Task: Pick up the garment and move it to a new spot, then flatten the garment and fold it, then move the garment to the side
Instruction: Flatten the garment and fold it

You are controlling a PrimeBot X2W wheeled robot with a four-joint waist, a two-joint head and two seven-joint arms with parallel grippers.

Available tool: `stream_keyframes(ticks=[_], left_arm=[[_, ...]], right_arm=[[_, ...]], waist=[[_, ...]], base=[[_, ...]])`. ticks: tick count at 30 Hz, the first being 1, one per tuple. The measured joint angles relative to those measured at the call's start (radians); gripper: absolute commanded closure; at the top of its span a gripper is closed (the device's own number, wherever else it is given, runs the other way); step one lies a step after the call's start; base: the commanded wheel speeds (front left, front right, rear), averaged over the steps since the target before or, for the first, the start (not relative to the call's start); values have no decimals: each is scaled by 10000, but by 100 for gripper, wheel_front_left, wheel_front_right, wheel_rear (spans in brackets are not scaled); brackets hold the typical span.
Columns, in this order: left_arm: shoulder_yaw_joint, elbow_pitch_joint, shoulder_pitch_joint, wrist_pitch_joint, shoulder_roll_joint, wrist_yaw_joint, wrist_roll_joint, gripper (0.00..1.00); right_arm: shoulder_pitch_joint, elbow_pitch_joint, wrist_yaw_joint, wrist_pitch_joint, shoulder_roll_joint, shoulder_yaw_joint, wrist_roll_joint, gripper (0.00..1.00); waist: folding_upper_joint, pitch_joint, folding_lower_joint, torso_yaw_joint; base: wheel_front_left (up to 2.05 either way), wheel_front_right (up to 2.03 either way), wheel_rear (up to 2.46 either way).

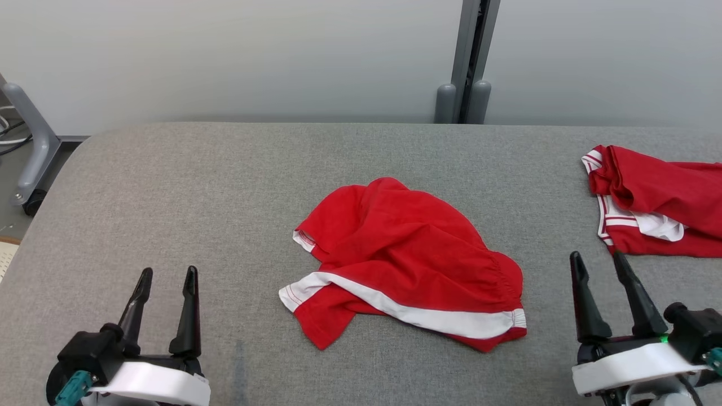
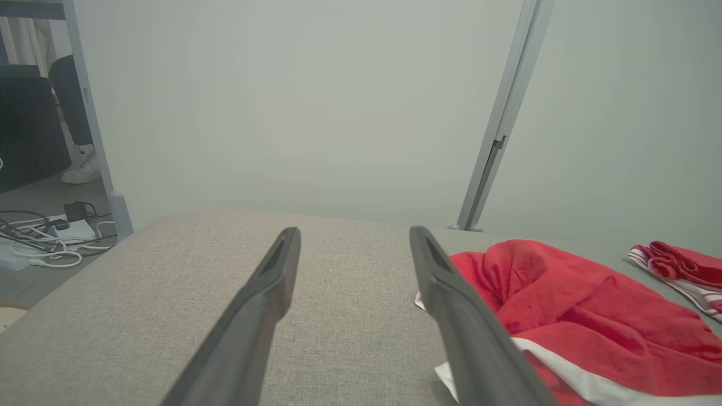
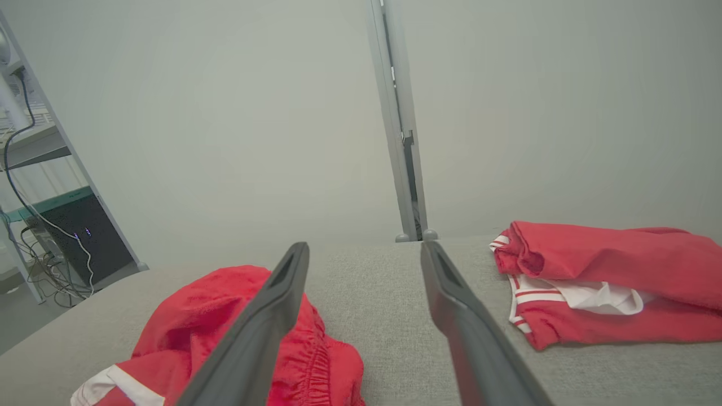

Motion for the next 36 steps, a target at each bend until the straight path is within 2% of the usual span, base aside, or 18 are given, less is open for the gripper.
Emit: stream_keyframes(ticks=[9, 36], left_arm=[[12, -132, 190, 0, -518, -79, 270, 0], [253, 119, 173, 0, -788, -351, 771, 0]], right_arm=[[-196, 420, 0, 0, 52, 422, -424, 0], [-278, 633, 0, 0, -127, 945, -226, 0]], waist=[[0, 128, 0, -126], [0, 143, 0, -157]], base=[[0, 0, 0], [0, 0, 0]])
